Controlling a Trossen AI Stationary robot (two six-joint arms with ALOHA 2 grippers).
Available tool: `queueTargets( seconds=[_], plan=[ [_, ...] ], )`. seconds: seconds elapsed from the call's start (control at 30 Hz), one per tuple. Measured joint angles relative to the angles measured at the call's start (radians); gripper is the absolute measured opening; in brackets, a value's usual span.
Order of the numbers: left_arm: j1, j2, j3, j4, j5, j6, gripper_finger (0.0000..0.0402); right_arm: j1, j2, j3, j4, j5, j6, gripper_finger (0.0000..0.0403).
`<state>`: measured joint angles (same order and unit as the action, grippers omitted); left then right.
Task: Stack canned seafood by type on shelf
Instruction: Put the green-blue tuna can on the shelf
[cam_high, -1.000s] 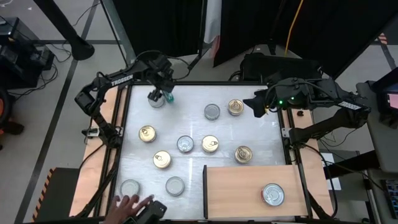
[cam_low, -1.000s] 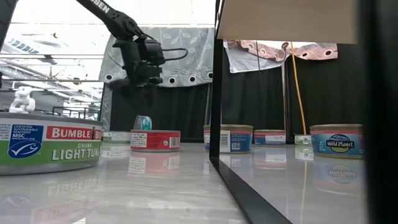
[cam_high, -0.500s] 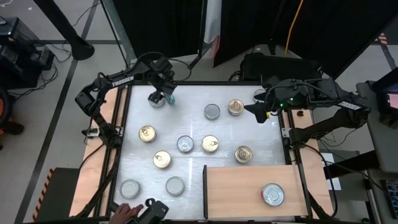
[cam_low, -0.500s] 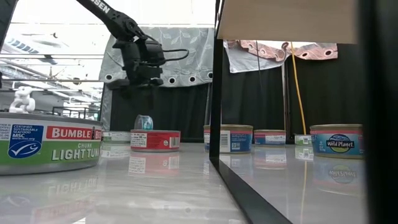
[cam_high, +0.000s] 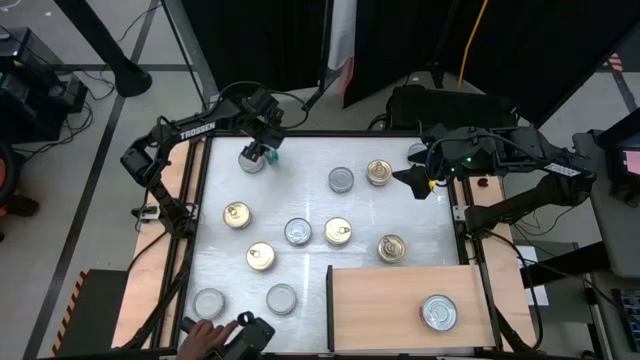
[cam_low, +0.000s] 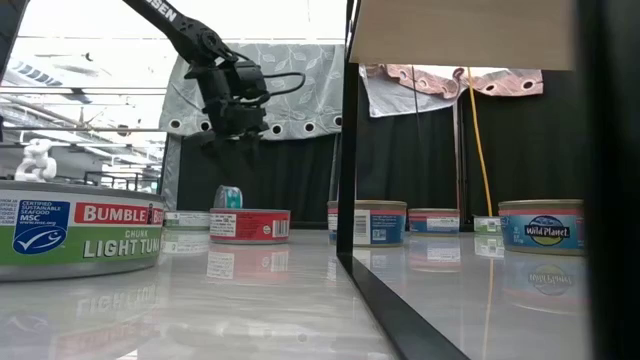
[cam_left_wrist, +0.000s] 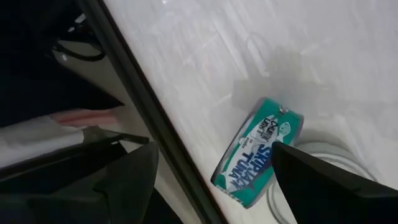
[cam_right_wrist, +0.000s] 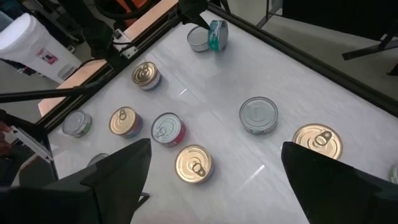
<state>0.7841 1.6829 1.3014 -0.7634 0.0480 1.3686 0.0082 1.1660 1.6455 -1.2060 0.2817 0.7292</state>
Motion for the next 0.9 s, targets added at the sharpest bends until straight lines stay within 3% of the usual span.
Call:
queueTargets(
  seconds=[0.3,0.63,0.9],
  plan=[
    [0.002,0.0,0.0,-0.006,-0.062,-0.001,0.0313,0.0,0.0,0.0,0.001,0.003,0.003,0.0352],
    [0.002,0.0,0.0,-0.018,-0.064,-0.015,0.0313,0.0,0.0,0.0,0.007,0.004,0.018,0.0352],
    [0.002,0.014,0.0,-0.058,-0.022,0.133,0.0313,0.0,0.0,0.0,0.021,0.004,0.018,0.0352]
  ],
)
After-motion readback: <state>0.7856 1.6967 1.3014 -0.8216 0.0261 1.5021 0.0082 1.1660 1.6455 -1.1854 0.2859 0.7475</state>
